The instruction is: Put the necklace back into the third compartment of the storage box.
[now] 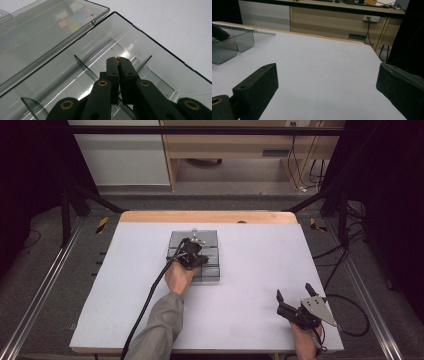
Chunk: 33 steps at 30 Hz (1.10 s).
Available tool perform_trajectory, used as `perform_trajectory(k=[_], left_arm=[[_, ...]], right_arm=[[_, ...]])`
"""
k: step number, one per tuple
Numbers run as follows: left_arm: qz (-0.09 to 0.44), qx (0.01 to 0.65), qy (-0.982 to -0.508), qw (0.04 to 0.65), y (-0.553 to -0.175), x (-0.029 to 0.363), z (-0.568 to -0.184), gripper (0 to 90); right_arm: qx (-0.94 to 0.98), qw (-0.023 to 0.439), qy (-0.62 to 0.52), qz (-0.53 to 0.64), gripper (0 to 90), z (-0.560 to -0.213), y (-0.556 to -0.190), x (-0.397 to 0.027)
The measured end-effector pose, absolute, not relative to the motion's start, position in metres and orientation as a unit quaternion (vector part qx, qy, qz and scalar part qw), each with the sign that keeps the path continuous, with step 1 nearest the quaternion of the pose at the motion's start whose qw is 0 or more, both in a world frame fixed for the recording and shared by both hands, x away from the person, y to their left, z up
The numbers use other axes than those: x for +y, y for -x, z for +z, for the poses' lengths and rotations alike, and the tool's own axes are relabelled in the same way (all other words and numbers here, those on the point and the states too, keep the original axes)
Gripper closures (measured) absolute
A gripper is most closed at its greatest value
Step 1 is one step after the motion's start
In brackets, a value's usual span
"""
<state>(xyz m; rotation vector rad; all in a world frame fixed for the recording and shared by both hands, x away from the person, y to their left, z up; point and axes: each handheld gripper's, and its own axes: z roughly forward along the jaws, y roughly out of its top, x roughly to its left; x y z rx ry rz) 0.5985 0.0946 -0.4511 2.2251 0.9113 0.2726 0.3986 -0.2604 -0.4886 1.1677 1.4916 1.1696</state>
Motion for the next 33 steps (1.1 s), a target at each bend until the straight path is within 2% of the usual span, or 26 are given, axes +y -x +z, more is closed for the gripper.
perform_trajectory(k=[10, 33], left_arm=[[0.109, 0.349, -0.871, 0.329, -0.6011, 0.0887, -0.4518, 85.8], [0.109, 0.352, -0.866, 0.337, -0.6009, 0.0895, -0.4516, 83.2]], right_arm=[[0.601, 0.442, -0.470, 0.471, 4.4, -0.4886, -0.3986, -0.2608], [0.601, 0.441, -0.470, 0.472, 4.4, -0.4886, -0.3987, -0.2607]])
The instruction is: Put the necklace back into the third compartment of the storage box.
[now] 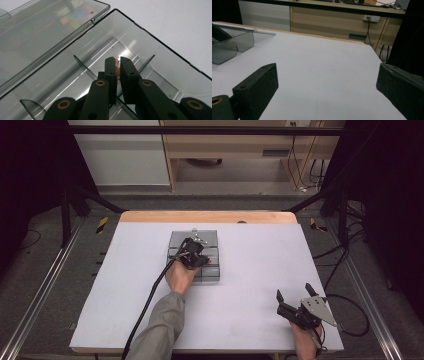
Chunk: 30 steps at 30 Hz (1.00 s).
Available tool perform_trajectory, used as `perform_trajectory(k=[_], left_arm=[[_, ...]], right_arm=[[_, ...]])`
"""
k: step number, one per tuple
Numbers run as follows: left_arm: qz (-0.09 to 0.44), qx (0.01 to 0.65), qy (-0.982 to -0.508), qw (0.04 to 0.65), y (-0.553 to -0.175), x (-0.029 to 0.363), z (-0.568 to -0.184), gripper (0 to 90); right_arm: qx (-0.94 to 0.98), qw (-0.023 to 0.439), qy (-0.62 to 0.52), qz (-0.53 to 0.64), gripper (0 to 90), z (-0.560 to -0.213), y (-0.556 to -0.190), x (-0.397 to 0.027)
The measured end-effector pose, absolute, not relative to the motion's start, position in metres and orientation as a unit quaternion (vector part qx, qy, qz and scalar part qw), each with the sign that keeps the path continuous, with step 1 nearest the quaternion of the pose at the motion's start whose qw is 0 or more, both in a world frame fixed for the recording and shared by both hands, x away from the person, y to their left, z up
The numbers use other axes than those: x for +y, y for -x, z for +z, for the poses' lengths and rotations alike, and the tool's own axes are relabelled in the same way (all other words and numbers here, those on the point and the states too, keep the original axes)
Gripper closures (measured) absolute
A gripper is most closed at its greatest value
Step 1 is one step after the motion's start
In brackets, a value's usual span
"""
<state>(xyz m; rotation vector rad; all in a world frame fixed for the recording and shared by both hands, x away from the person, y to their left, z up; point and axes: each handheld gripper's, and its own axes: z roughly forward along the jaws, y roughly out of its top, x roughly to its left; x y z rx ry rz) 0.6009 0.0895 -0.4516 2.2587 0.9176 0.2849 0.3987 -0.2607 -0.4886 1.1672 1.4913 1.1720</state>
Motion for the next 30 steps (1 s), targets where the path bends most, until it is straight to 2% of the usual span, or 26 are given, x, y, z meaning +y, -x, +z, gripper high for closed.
perform_trajectory(k=[8, 17, 19, 28, 30], left_arm=[[0.119, 0.341, -0.864, 0.352, -0.596, 0.093, -0.443, 81.4], [0.137, 0.336, -0.837, 0.410, -0.580, 0.113, -0.422, 78.3], [0.142, 0.337, -0.832, 0.418, -0.577, 0.118, -0.417, 73.4], [0.168, 0.338, -0.807, 0.454, -0.555, 0.146, -0.394, 61.6], [0.176, 0.342, -0.798, 0.464, -0.549, 0.155, -0.391, 55.4]], right_arm=[[0.601, 0.441, -0.471, 0.472, 4.4, -0.489, -0.399, -0.261], [0.601, 0.441, -0.472, 0.471, 4.4, -0.489, -0.399, -0.260], [0.601, 0.442, -0.471, 0.470, 4.4, -0.489, -0.399, -0.260], [0.602, 0.442, -0.471, 0.469, 4.4, -0.489, -0.399, -0.260], [0.602, 0.443, -0.470, 0.469, 4.4, -0.489, -0.399, -0.260]])
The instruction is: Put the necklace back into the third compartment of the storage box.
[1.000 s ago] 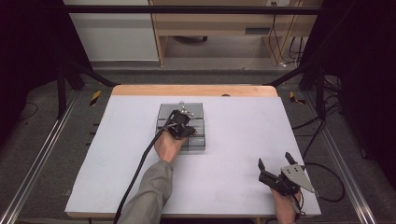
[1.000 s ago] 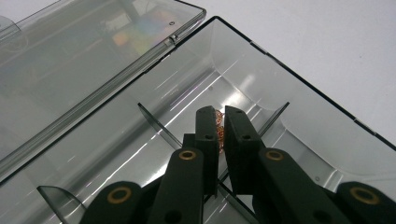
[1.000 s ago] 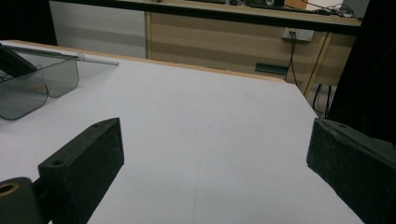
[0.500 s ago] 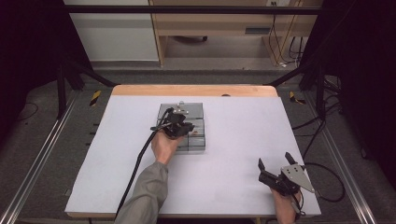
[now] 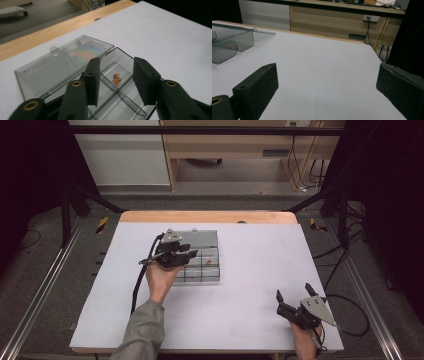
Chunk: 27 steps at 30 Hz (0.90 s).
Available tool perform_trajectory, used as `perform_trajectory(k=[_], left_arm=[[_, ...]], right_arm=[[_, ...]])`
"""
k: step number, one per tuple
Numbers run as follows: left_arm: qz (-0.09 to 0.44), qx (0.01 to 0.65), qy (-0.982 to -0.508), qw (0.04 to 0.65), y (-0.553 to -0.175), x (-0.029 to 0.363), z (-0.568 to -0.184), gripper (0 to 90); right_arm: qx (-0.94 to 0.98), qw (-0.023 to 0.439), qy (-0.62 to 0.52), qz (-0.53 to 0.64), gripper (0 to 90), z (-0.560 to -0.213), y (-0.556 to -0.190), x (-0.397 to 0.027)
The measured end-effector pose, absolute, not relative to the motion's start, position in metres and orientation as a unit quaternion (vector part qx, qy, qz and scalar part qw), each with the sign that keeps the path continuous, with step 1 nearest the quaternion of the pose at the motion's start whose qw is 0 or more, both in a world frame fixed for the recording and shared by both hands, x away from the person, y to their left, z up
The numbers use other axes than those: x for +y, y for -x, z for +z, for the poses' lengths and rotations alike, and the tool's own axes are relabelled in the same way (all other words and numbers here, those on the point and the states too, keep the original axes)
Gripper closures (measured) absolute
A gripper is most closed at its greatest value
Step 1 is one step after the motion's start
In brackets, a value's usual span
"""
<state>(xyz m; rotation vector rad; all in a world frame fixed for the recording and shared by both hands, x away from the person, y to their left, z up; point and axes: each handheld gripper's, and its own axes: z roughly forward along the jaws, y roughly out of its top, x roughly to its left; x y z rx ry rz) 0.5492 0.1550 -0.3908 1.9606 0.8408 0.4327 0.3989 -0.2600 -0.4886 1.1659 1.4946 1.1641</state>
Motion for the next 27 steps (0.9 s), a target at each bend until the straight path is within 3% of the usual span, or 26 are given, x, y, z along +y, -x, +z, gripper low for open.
perform_trajectory(k=[8, 27], left_arm=[[0.186, 0.360, -0.767, 0.497, -0.530, 0.191, -0.385, 37.2], [0.286, 0.414, -0.694, 0.515, -0.472, 0.266, -0.404, 10.3]], right_arm=[[0.602, 0.443, -0.470, 0.469, 4.4, -0.489, -0.399, -0.260], [0.601, 0.445, -0.469, 0.470, 4.2, -0.489, -0.398, -0.260]])
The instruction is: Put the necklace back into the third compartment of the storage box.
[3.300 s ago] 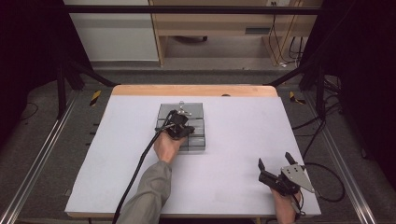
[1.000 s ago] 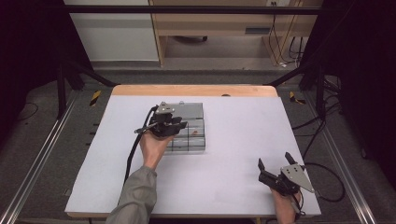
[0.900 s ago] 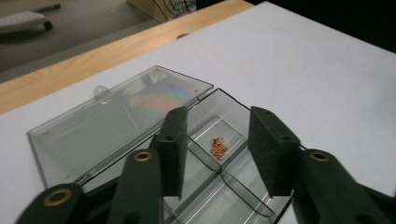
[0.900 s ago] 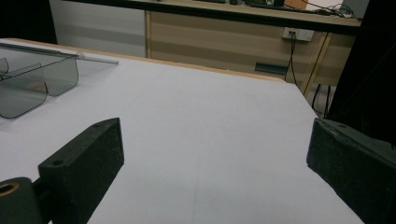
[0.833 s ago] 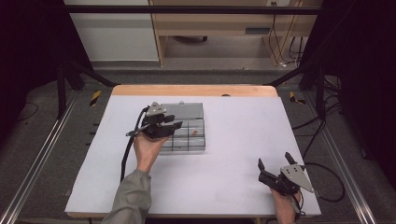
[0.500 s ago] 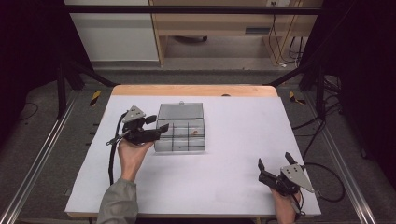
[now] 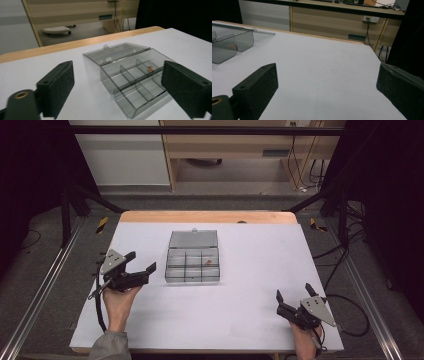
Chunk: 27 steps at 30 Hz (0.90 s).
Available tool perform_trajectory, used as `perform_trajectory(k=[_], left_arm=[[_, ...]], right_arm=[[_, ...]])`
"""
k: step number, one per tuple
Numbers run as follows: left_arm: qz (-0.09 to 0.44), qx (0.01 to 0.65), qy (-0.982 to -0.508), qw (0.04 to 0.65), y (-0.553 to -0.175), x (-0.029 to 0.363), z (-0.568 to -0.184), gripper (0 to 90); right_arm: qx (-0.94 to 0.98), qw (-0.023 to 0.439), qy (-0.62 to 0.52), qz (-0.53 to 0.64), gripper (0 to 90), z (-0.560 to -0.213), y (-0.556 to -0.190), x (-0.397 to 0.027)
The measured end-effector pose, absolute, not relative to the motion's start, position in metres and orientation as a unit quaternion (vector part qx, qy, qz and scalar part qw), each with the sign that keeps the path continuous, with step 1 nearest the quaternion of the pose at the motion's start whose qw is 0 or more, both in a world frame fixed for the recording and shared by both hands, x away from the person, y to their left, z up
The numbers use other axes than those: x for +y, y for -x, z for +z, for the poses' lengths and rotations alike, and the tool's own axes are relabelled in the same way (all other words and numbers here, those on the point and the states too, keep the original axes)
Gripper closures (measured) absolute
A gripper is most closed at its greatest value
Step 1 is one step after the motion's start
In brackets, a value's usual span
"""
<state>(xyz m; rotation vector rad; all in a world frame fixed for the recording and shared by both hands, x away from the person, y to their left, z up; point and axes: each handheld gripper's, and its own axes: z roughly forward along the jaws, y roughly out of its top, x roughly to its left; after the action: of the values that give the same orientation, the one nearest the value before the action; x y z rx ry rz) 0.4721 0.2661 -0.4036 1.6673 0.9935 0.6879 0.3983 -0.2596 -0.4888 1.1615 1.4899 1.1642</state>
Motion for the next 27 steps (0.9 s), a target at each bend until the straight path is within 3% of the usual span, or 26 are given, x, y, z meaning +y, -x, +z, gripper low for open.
perform_trajectory(k=[11, 27], left_arm=[[0.346, 0.428, -0.655, 0.518, -0.440, 0.293, -0.431, 4.0], [0.375, 0.444, -0.622, 0.525, -0.417, 0.310, -0.460, 3.9]], right_arm=[[0.601, 0.446, -0.468, 0.469, 4.2, -0.489, -0.398, -0.259], [0.597, 0.451, -0.469, 0.470, 4.2, -0.489, -0.397, -0.259]])
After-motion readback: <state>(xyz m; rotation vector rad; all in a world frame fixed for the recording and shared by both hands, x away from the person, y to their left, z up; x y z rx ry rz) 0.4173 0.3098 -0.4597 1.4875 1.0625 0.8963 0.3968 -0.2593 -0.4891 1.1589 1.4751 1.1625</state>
